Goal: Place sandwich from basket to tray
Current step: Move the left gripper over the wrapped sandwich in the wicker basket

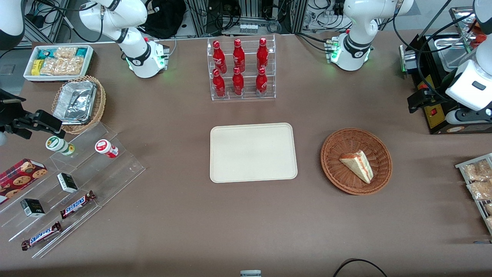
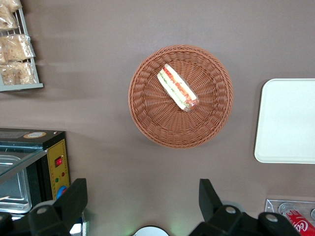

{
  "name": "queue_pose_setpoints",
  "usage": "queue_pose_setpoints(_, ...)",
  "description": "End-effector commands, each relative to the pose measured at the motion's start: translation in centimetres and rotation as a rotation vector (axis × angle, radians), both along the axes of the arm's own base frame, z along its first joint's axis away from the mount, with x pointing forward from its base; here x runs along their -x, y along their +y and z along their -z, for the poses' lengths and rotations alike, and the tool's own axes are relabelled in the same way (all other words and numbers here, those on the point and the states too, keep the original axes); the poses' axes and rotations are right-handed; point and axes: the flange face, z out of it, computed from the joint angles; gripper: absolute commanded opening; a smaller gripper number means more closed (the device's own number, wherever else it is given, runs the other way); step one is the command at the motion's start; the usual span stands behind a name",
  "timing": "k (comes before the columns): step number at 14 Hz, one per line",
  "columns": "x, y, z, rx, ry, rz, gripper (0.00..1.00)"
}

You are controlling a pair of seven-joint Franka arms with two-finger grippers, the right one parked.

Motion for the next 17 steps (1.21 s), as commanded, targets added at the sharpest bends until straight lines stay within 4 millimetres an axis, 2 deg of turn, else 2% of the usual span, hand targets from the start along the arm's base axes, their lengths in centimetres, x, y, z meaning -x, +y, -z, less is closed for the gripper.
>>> queue_pose_setpoints(1,0.6,-0.2,-1.1,0.011,0.004,0.005,1.00)
queue_pose_setpoints(3,0.3,-0.1,-0.1,0.011,0.021,0.010,1.00)
queue_pose_setpoints(5,-1.0,-0.1,2.3,0.012,0.054,-0.001,1.00)
queue_pose_setpoints(8,-3.3,-0.3,8.2,0.025,0.072,-0.033,1.00)
queue_pose_setpoints(10,-3.7,-1.3,12.6,0.023,0.030,-0.119,1.00)
queue_pose_setpoints(15,-2.5,-2.7,23.5,0.050,-0.076,-0.354,1.00)
queue_pose_setpoints(17,-1.4,-2.9,26.5,0.057,-0.113,-0.478,1.00)
